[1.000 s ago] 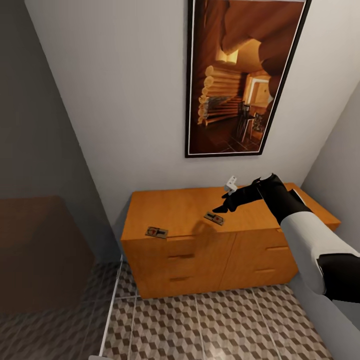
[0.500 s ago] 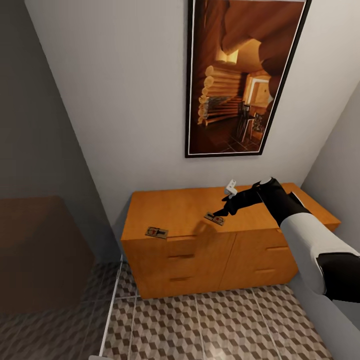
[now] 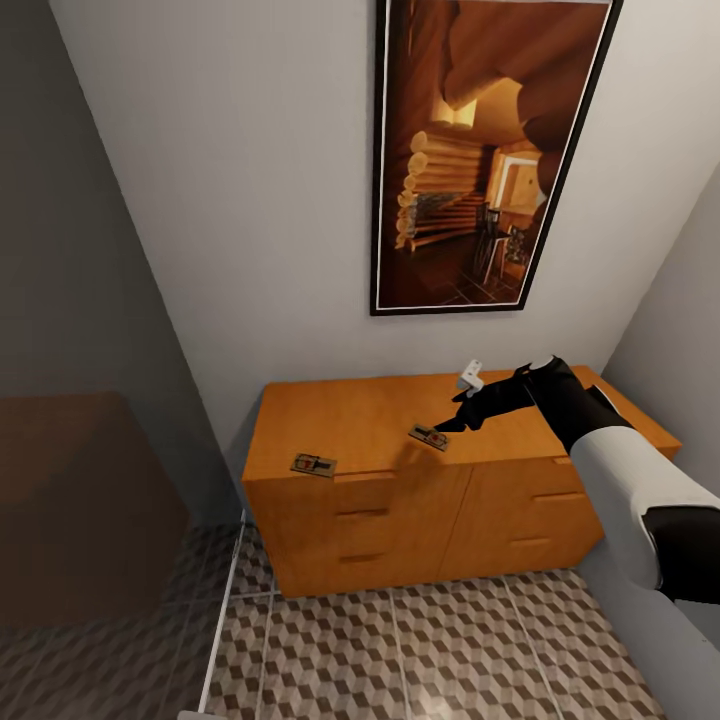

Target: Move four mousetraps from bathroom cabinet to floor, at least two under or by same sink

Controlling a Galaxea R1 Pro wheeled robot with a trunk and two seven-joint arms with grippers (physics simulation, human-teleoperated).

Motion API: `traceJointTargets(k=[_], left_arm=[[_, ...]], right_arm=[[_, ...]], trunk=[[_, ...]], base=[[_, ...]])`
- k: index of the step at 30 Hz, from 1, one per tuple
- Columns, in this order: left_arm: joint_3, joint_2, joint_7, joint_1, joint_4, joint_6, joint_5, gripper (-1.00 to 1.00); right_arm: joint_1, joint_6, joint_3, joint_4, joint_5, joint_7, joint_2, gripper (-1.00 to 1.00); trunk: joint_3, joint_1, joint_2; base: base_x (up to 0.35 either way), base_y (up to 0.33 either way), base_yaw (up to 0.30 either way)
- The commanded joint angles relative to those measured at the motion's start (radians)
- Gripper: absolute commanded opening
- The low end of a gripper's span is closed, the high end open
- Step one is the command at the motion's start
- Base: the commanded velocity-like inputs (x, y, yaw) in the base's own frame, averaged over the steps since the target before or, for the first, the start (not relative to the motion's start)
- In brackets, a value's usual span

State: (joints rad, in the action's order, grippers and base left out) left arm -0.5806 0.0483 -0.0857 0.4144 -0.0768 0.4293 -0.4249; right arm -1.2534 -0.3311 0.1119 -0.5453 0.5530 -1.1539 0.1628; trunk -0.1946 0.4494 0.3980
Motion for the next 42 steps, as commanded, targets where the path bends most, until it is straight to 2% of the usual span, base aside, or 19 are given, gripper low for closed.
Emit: traceJointTargets(k=[1,6,12,16,42], left_arm=[[-0.008,-0.001,-0.002,0.001,-0.003,0.005,-0.005,1.00],[-0.008,-0.001,-0.002,0.001,-0.003,0.005,-0.005,1.00],[-0.008,-0.001,-0.002,0.001,-0.003,0.005,-0.005,1.00],[-0.008,-0.001,-0.002,0.001,-0.003,0.002,-0.005,1.00],[-0.008,-0.001,-0.002,0.001,-0.003,-0.007,-0.005,1.00]], right_arm=[[-0.001,-0.009,0.004,-0.002,-0.003,-0.003,0.003,1.00],[0.000,-0.002,0.003,-0.001,-0.027,-0.004,0.010,1.00],[-0.001,0.011,0.004,-0.001,-0.074,-0.007,0.034,1.00],[-0.001,0.013,0.004,0.001,-0.089,-0.007,0.041,1.00],[-0.001,0.020,0.005,0.021,-0.099,-0.003,0.046,1.00]], trunk=[[-0.002,0.001,0.002],[-0.002,0.001,0.002],[-0.002,0.001,0.002],[-0.002,0.001,0.002],[-0.002,0.001,0.002]], base=[[0.000,0.000,0.000],[0.000,0.000,0.000],[0.000,0.000,0.000],[0.000,0.000,0.000],[0.000,0.000,0.000]])
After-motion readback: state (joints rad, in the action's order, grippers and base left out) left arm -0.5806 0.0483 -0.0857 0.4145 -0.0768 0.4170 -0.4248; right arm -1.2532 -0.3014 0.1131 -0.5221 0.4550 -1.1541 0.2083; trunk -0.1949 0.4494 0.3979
